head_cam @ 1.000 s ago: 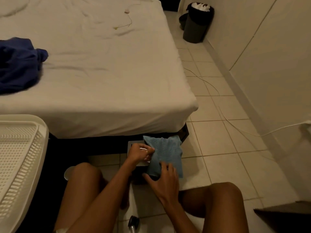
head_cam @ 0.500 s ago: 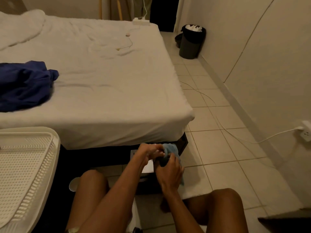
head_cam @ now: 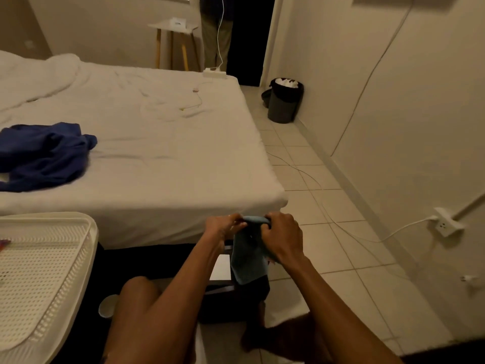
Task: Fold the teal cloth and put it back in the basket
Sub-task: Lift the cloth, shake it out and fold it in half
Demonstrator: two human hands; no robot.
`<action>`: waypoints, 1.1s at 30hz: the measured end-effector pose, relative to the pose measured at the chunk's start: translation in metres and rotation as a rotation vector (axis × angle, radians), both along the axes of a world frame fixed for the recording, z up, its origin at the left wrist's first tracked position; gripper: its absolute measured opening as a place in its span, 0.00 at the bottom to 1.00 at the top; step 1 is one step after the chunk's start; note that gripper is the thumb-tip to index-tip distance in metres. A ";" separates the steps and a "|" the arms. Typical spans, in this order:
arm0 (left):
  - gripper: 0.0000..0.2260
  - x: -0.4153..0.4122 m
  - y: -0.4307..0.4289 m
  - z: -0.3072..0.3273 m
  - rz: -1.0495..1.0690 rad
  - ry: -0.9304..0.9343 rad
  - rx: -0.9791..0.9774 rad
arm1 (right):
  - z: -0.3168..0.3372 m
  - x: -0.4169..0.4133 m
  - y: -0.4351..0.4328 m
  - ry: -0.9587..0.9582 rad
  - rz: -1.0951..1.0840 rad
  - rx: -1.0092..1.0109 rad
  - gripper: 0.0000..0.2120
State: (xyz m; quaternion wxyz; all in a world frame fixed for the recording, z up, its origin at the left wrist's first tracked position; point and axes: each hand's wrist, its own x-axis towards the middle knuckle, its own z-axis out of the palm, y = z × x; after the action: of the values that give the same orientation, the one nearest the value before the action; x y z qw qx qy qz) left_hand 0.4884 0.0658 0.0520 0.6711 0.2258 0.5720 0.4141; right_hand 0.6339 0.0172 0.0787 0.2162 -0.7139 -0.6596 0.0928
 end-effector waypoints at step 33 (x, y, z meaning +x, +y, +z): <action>0.06 -0.070 -0.052 0.035 -0.108 1.078 0.866 | 0.248 0.095 0.036 -0.332 0.365 0.026 0.08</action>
State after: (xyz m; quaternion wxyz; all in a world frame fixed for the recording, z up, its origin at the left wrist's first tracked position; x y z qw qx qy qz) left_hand 0.4185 0.0143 0.0870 0.1623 0.6758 0.5967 0.4012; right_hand 0.7293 0.0527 0.3262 0.0935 -0.5853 -0.8054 0.0030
